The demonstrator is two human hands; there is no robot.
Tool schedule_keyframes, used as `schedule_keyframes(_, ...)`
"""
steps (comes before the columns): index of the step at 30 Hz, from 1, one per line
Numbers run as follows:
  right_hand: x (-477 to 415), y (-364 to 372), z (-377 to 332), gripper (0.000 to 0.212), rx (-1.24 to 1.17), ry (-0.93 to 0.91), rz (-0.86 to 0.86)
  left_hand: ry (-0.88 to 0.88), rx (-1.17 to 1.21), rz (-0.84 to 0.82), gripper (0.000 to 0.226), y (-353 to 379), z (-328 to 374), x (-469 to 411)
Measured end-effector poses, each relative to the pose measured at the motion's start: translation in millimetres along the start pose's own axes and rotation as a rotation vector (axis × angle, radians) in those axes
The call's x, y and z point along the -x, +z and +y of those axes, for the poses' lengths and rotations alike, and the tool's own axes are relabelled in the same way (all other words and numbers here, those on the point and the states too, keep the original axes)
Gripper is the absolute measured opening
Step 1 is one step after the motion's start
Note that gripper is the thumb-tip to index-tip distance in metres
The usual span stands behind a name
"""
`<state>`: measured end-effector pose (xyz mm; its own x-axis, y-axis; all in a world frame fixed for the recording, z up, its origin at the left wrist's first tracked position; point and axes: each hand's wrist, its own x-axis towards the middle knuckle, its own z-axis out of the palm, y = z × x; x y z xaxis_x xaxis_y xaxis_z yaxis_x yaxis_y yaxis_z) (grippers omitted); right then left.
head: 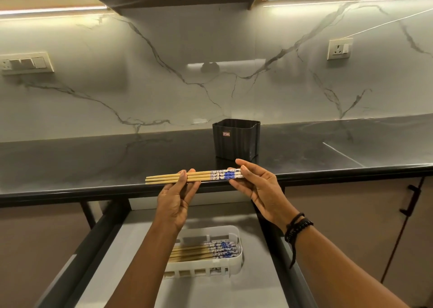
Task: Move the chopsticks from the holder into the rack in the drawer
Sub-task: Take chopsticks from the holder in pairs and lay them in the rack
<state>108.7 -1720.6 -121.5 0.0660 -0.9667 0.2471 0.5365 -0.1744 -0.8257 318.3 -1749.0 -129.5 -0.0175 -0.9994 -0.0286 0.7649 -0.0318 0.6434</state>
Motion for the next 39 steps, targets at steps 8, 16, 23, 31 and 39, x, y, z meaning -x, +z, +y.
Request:
schedule_keyframes(8,-1.3,-1.4,4.5,0.039,0.193,-0.014,0.042,0.001,-0.066,0.026,0.028,-3.1,0.4,-3.9)
schedule_keyframes(16,-2.3,-4.2,8.3,0.034,0.238,0.091,0.105,-0.051,-0.155,0.057,0.018,-11.0,4.0,-7.4)
schedule_keyframes(23,-5.4,-16.7,10.4,0.018,0.253,0.170,0.138,0.036,-0.150,0.263,0.016,-31.9,21.9,-17.8)
schedule_keyframes(31,-8.9,-41.2,22.6,0.015,0.404,0.298,0.161,0.044,-0.340,0.510,0.024,-84.0,33.5,-29.3)
schedule_keyframes(39,-10.6,-36.1,71.1,0.010,0.572,0.483,0.109,-0.018,-0.725,0.688,0.006,-98.4,20.4,-37.0)
